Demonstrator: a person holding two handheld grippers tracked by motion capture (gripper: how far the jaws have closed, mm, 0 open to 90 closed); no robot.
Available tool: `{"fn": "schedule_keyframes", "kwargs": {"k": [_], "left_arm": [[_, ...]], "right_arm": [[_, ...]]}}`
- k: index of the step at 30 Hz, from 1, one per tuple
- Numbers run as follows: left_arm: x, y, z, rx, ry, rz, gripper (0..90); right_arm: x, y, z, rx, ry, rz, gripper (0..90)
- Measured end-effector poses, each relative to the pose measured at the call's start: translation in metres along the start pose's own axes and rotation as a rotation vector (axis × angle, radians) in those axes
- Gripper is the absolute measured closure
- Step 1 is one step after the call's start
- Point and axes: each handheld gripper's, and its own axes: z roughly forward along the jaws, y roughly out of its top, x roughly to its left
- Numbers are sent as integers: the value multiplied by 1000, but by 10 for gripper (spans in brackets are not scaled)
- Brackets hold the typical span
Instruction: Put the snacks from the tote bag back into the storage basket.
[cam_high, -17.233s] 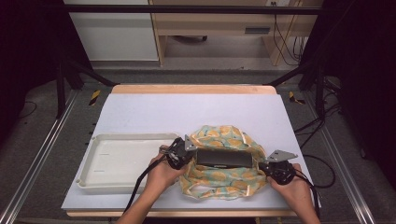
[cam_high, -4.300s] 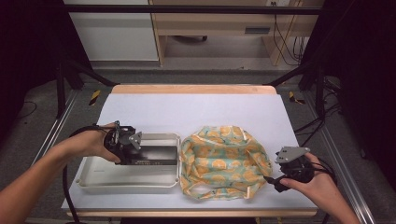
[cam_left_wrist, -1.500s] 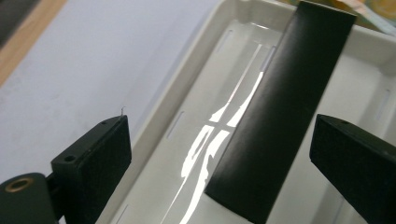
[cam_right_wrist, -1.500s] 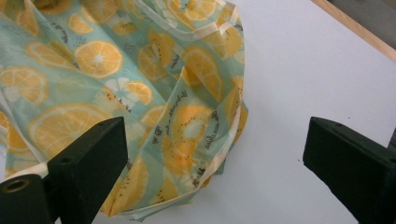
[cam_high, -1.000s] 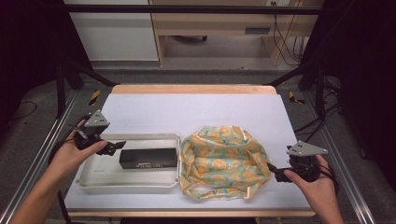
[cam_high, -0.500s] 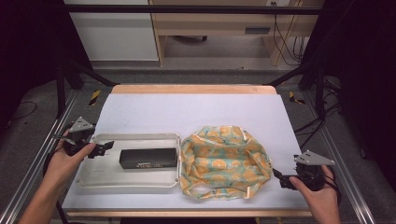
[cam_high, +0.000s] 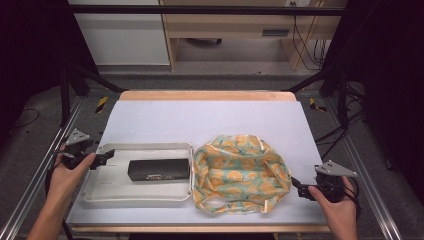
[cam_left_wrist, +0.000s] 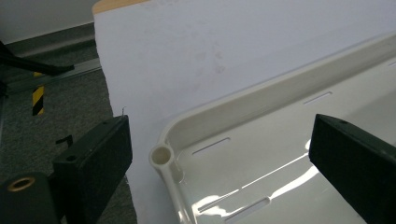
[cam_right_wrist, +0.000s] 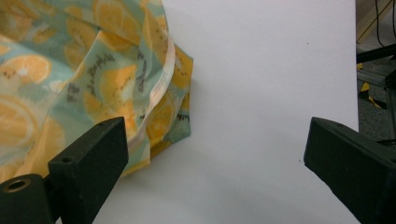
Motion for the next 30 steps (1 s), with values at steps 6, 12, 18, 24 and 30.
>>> {"fn": "schedule_keyframes", "kwargs": {"k": [6,12,18,24,30], "left_arm": [[3,-8,3,-12,11,-19,60],[3,-14,8,-22,22,-19,61],[-1,-19,9,-30,34,-26,61],[-9,-22,3,-36,36,-24,59],[-16,-25,-6,-49,63,-3,52]], "right_arm": [[-1,5,7,-47,-5,57,71],[-3,10,17,-68,-15,102,69],[-5,14,27,-89,-31,164,66],[-7,15,33,-125,-68,199,66],[-2,10,30,-123,-78,169,60]]}}
